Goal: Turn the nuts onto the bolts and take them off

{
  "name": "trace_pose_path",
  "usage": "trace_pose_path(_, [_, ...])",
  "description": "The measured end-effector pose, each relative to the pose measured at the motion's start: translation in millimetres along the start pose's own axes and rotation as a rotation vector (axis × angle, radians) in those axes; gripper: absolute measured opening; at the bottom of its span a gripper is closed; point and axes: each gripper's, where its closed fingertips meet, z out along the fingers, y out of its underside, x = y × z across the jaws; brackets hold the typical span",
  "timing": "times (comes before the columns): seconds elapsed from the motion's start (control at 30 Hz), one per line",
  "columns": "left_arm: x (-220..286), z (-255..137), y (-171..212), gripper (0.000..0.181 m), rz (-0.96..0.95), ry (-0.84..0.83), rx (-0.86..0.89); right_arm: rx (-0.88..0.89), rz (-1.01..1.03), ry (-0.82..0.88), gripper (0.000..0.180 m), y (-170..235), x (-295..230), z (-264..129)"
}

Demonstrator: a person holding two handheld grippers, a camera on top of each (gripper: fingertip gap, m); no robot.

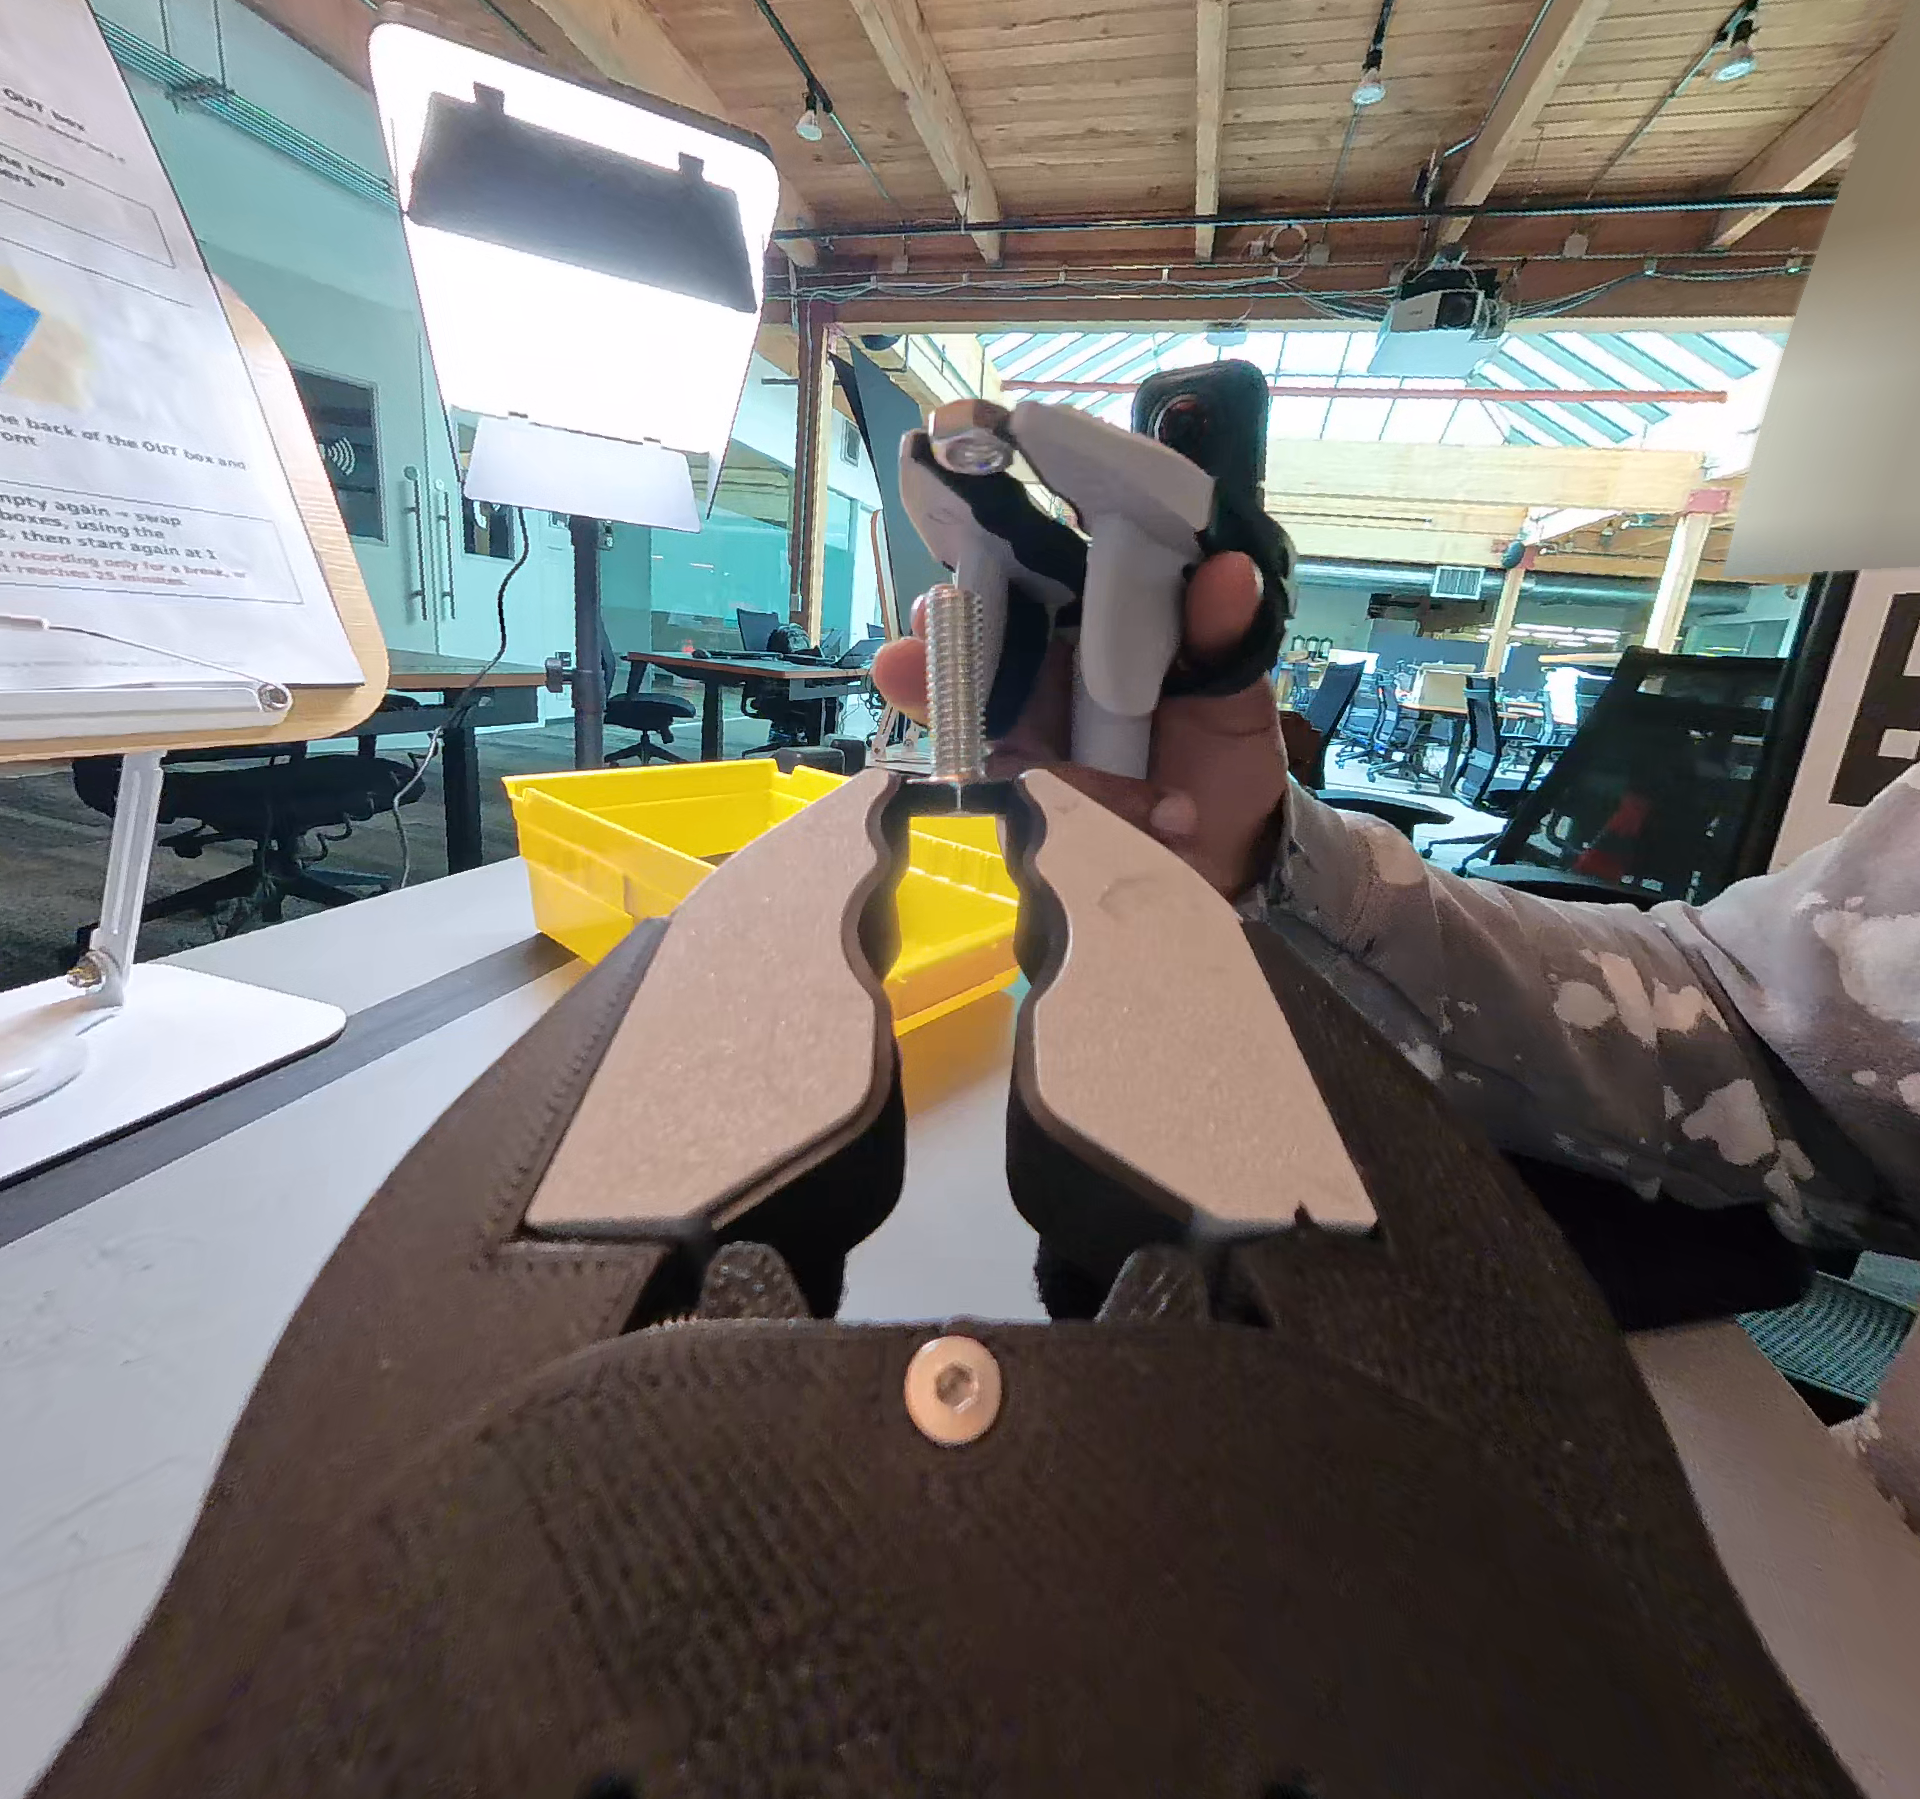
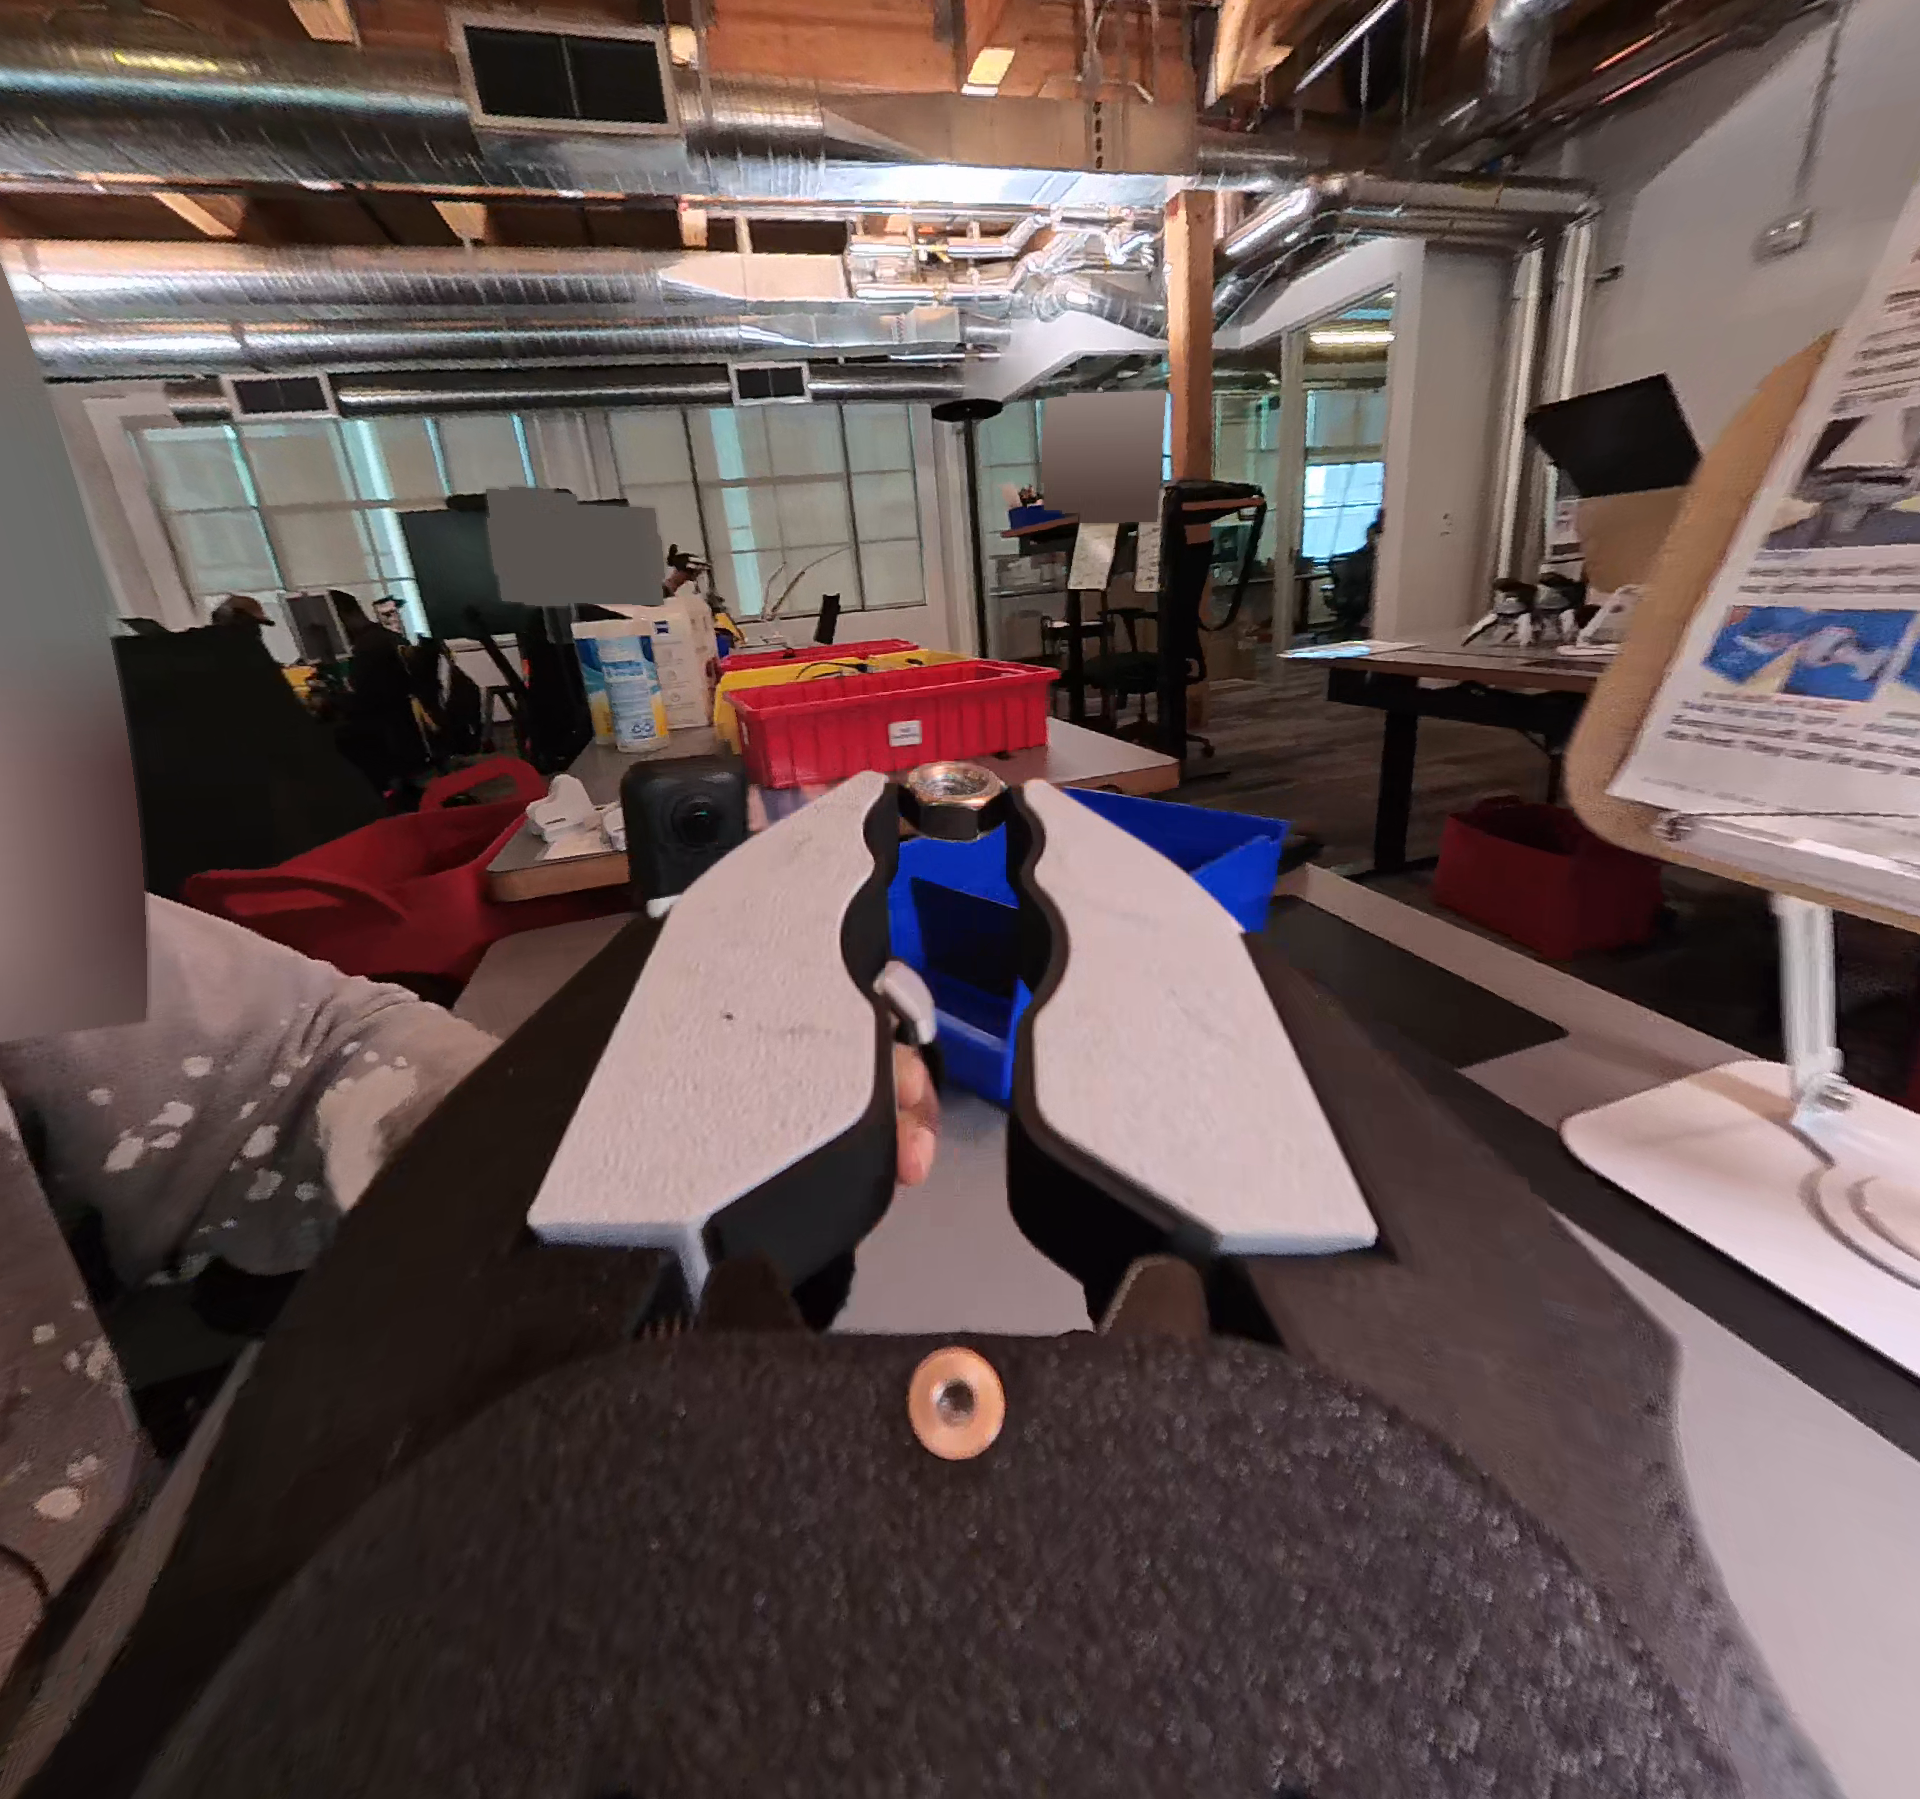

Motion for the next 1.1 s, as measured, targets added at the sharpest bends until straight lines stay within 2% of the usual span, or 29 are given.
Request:
trace_pose_path(0.1, [-3,-1,1,0.018,0.001,-0.013,-0.007,-0.044,-0.025,0.150,0.019,1,39,-20])
trace_pose_path(0.23, [-8,-3,3,0.018,-0.004,-0.038,-0.030,-0.225,-0.028,0.509,0.019,28,125,-78])
trace_pose_path(0.37, [-17,-5,6,0.018,-0.009,-0.071,-0.052,-0.540,-0.038,0.891,0.019,65,200,-163])
trace_pose_path(0.43, [-20,-6,8,0.018,-0.001,-0.086,-0.061,-0.707,-0.033,0.994,0.019,81,219,-193])
trace_pose_path(0.6, [-24,-8,12,0.018,0.020,-0.100,-0.083,-1.155,0.046,1.035,0.019,133,236,-238])
trace_pose_path(0.8, [-25,-9,17,0.018,0.030,-0.099,-0.112,-1.373,0.136,0.990,0.019,163,239,-260])
trace_pose_path(0.93, [-29,-9,25,0.018,0.018,-0.110,-0.158,-1.333,0.130,0.979,0.024,154,236,-253])
trace_pose_path(1.03, [-33,-8,35,0.018,-0.001,-0.123,-0.209,-1.161,0.038,0.961,0.029,122,234,-230])
trace_pose_path(1.1, [-34,-7,43,0.018,-0.020,-0.124,-0.249,-1.001,-0.076,0.866,0.029,92,223,-199])
